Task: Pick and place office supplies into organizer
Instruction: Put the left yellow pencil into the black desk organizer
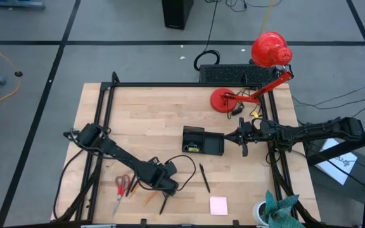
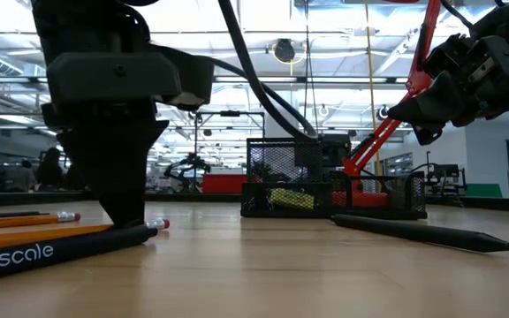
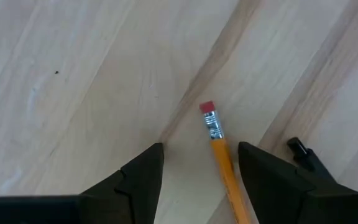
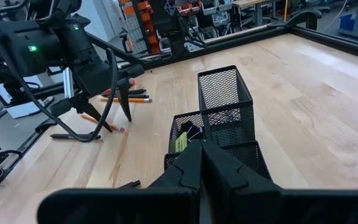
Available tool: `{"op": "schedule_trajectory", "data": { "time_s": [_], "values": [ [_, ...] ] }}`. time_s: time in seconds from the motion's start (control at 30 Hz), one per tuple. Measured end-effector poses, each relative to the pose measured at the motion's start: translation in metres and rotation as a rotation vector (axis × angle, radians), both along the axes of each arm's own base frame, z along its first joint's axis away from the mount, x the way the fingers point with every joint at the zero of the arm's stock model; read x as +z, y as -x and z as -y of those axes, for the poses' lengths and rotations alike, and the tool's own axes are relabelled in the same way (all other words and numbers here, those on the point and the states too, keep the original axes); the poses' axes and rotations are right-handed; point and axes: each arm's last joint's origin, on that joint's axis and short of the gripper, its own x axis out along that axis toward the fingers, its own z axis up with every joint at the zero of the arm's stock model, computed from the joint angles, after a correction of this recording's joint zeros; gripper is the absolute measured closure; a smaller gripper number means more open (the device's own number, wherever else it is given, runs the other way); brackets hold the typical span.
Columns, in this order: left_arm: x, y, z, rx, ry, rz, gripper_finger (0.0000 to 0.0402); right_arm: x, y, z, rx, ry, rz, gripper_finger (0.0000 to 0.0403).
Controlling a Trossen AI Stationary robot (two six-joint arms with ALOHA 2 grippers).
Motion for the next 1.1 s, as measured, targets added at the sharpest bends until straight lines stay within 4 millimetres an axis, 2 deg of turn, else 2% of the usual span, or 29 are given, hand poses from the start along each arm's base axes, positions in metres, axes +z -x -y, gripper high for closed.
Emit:
{"op": "schedule_trajectory", "data": {
  "time_s": [0.2, 0.67, 0.97, 1.1],
  "values": [
    [-0.014, -0.002, 0.001, 0.002, 0.020, -0.050, 0.0204, 0.000, 0.000, 0.000, 0.001, 0.000, 0.001, 0.0399],
    [-0.015, -0.004, 0.002, 0.002, 0.036, -0.027, 0.0384, 0.000, 0.000, 0.000, 0.001, 0.000, 0.000, 0.0399],
    [-0.014, -0.006, 0.003, -0.028, -0.011, 0.024, 0.0388, 0.000, 0.000, 0.000, 0.001, 0.001, 0.000, 0.0399],
    [-0.005, -0.007, 0.002, -0.057, -0.028, 0.081, 0.0395, 0.000, 0.000, 0.000, 0.001, 0.000, 0.000, 0.0399]
  ]
}}
